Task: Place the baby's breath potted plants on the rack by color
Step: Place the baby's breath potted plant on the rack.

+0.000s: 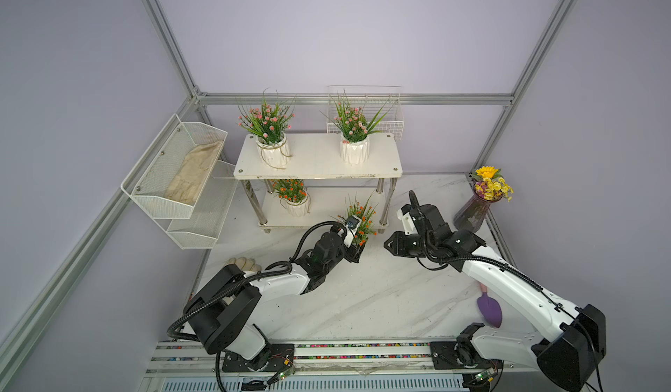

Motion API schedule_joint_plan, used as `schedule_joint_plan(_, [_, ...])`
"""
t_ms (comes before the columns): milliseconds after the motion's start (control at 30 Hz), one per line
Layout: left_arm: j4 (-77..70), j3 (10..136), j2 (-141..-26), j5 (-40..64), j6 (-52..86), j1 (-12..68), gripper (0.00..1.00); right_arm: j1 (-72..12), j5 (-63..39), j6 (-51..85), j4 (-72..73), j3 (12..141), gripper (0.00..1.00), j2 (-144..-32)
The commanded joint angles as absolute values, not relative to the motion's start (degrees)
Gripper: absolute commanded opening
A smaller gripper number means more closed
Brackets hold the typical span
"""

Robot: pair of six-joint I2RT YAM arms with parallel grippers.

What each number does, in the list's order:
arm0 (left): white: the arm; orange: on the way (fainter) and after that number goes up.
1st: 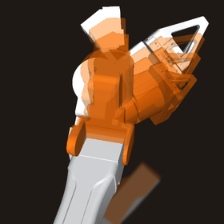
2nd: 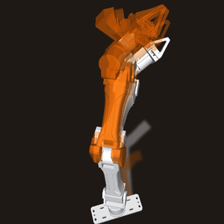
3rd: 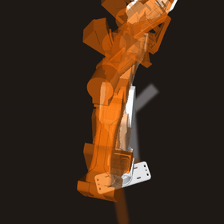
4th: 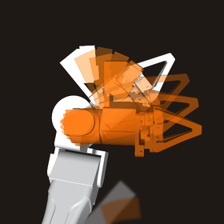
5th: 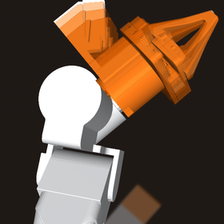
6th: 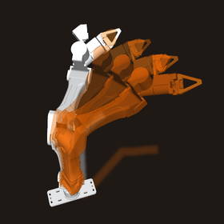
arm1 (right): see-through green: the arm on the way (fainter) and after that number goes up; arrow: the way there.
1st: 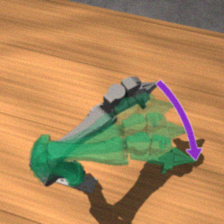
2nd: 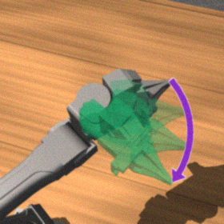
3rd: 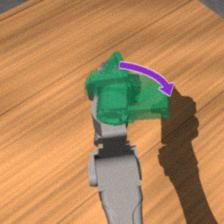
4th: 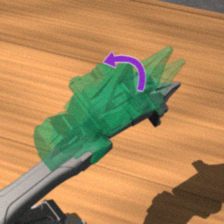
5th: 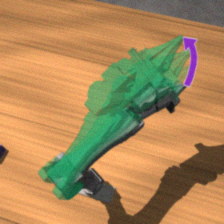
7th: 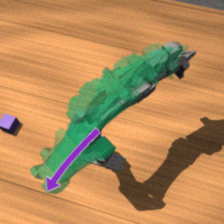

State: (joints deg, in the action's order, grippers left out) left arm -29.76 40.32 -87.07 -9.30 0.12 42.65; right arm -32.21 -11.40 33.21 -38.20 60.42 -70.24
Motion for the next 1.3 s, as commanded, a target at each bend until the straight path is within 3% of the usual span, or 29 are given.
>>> schedule_joint_plan(0, [-32.9, 46.3, -87.3, -8.8, -0.8, 40.8, 0.16, -31.8, -11.2, 32.9, -38.8, 59.9, 0.28, -68.7])
schedule_joint_plan(467, [-32.7, 54.3, -91.9, -3.5, 0.0, 33.7, 0.15, -31.7, -11.3, 33.5, -38.8, 58.6, 0.27, -68.1])
schedule_joint_plan(1267, [-36.6, 72.4, -111.2, 0.3, 2.6, 28.5, 0.16, -31.6, -11.0, 35.5, -39.5, 56.9, 0.27, -65.4])
